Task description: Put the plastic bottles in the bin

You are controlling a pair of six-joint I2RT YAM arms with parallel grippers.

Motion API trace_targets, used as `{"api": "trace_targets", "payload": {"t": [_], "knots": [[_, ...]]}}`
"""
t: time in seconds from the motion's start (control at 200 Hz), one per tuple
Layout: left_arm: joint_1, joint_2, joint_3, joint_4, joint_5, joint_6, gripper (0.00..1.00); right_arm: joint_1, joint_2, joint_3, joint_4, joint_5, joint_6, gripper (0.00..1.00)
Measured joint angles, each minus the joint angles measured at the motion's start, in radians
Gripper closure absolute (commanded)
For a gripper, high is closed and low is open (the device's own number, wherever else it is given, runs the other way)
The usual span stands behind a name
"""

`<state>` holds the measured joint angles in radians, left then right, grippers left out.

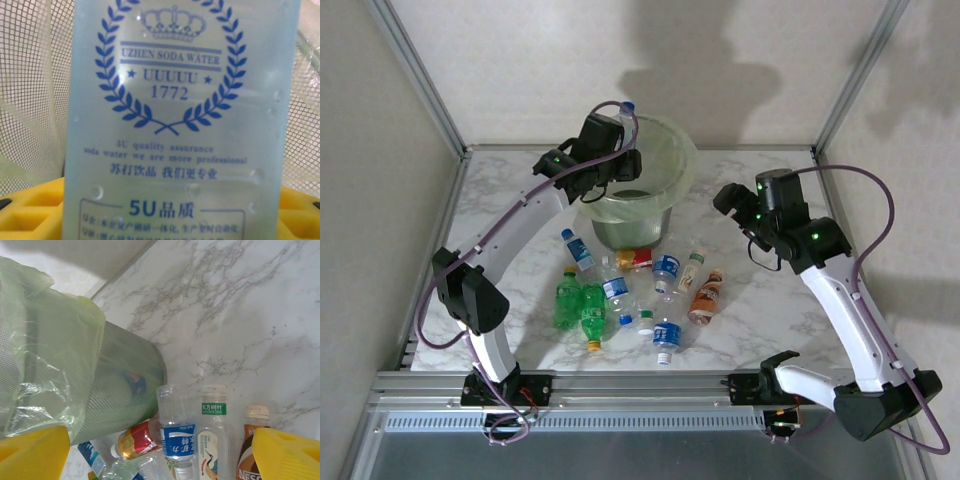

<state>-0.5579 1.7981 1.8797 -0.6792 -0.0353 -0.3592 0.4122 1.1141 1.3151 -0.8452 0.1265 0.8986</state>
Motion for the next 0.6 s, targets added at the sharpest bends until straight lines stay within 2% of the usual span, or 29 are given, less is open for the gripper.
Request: {"api": "trace_targets", "payload": {"t": [0.08,0.235,0.436,0.601], "knots": [[0.000,0.000,0.000,0.000,-0.008,0.005,0.22,0.000,-0.014,-0.013,-0.008,0.005,0.006,0.05],[0.002,-0.003,0.000,0.002,-0.026,0.002,0.14,-0.002,-0.008,-0.006,-0.026,0.004,0.004,0.06],[0.003,-0.050,0.000,-0.001,-0.035,-0.004,0.12,-0.002,0.002,0.002,-0.030,0.002,0.003,0.05],[0.003,-0.184,-0.008,-0.006,-0.096,-0.018,0.12,-0.002,0.002,0.001,-0.027,-0.012,-0.003,0.05]]}}
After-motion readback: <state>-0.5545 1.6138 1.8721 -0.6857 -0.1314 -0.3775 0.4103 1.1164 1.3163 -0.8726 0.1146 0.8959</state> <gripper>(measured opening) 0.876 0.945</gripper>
